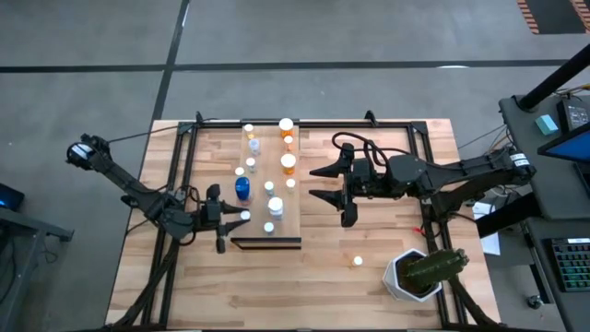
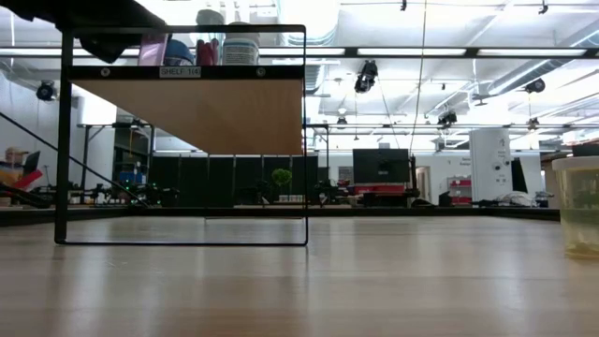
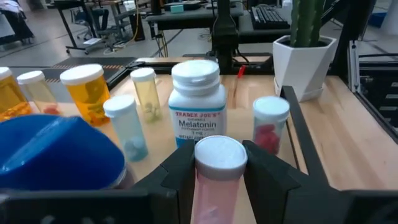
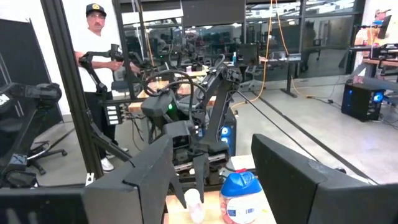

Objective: Pick and place medicine bottles onto shelf by color
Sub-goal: Put the pink tablet bottle on the shelf

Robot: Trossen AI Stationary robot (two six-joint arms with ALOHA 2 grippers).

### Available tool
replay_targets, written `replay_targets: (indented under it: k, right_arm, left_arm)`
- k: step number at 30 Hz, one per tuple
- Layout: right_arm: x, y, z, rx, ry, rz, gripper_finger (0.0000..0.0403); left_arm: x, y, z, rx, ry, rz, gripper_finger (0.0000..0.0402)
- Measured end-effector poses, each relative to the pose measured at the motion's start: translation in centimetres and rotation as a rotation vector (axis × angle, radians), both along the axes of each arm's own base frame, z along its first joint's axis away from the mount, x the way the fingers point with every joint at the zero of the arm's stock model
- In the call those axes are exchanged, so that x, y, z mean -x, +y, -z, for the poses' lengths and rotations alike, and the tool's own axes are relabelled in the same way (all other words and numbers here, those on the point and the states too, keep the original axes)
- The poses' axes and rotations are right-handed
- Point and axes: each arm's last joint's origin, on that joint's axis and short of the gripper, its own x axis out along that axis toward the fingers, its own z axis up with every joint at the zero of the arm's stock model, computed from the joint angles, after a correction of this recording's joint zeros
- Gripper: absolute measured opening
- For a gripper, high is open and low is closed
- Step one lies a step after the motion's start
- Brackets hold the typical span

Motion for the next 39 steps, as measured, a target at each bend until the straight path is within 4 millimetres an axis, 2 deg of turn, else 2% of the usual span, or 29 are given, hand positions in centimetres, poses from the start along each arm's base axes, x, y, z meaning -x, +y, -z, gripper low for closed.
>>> replay_targets:
  k: [12,16,28,39]
  right_arm:
    - [0.0,-0.1,0.0,-0.002,0.000,0.026,0.0210]
    - [0.0,-0.1,0.0,-0.010,0.000,0.027,0.0210]
    - [0.0,-0.1,0.0,-0.019,0.000,0.027,0.0210]
    - [0.0,-0.1,0.0,-0.018,0.000,0.026,0.0210]
  left_arm:
    - [0.8,0.6,1.7,0.089,-0.122,0.014,0.0096]
    - [0.7,0.4,2.4,0.076,-0.098,0.014,0.0096]
    - [0.4,0.2,2.6,0.120,-0.098,-0.001,0.0098]
    - [0.5,0.3,2.8,0.106,-0.088,-0.007,0.0159]
